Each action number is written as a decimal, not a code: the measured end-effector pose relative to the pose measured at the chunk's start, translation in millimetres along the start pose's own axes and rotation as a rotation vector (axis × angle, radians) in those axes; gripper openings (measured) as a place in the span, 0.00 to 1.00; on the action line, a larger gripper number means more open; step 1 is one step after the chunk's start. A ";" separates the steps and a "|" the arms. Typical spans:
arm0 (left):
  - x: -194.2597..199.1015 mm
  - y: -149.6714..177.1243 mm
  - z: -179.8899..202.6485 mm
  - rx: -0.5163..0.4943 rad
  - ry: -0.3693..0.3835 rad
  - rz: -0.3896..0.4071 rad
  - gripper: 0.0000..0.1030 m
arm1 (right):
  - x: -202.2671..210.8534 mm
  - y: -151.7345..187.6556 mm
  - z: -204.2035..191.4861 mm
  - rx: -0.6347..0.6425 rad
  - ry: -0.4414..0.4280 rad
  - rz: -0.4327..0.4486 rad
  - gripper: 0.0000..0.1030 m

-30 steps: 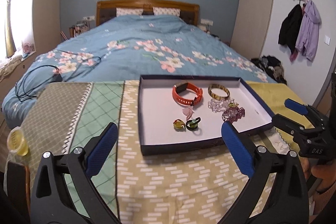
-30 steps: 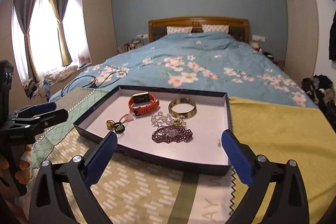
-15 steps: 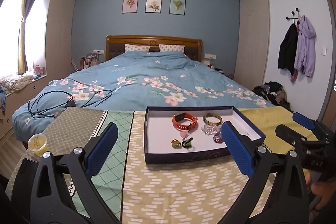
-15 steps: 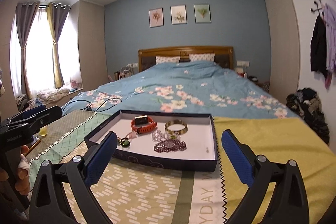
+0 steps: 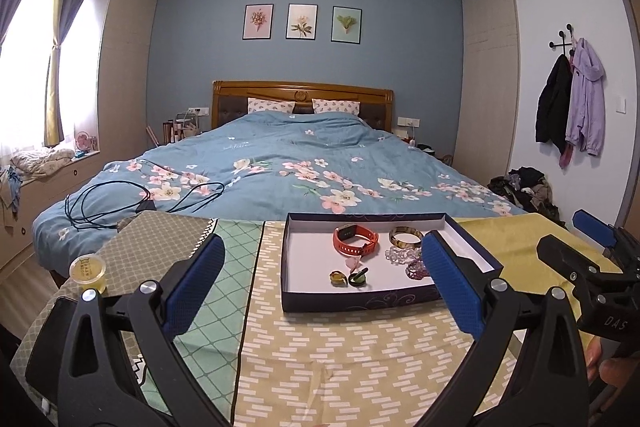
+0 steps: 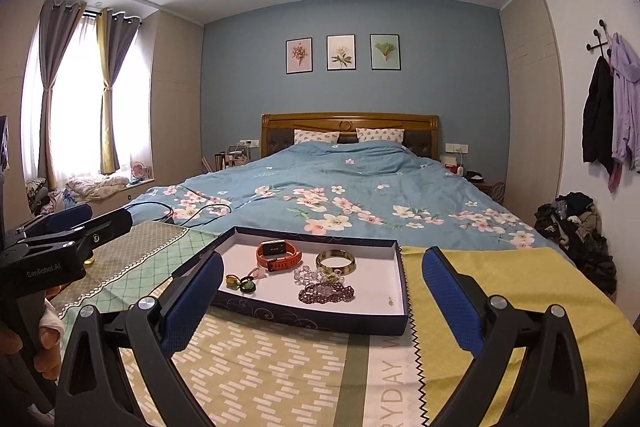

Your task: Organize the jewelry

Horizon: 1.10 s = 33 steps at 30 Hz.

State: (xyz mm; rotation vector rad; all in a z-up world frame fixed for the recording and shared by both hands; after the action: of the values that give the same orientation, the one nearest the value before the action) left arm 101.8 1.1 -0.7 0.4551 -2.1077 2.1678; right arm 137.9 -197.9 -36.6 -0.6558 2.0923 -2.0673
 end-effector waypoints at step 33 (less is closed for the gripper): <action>11.0 -3.6 -3.9 0.009 0.005 0.010 0.94 | 12.5 -6.0 -1.9 -0.004 0.037 0.049 0.93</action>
State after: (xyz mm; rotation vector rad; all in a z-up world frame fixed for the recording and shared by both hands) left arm 91.6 3.6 5.7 0.4408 -2.1035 2.1823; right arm 127.2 -200.8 -28.0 -0.5645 2.1104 -2.0652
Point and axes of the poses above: each gripper's, at about its wrist camera, not at the fingertips, and x roughly against the way its jaws point, z to its right, y to its underside, the point moved 8 cm from there along -x, roughly the way its jaws point, and after that the axes turned 11 degrees about -y, right-handed, at the moved point
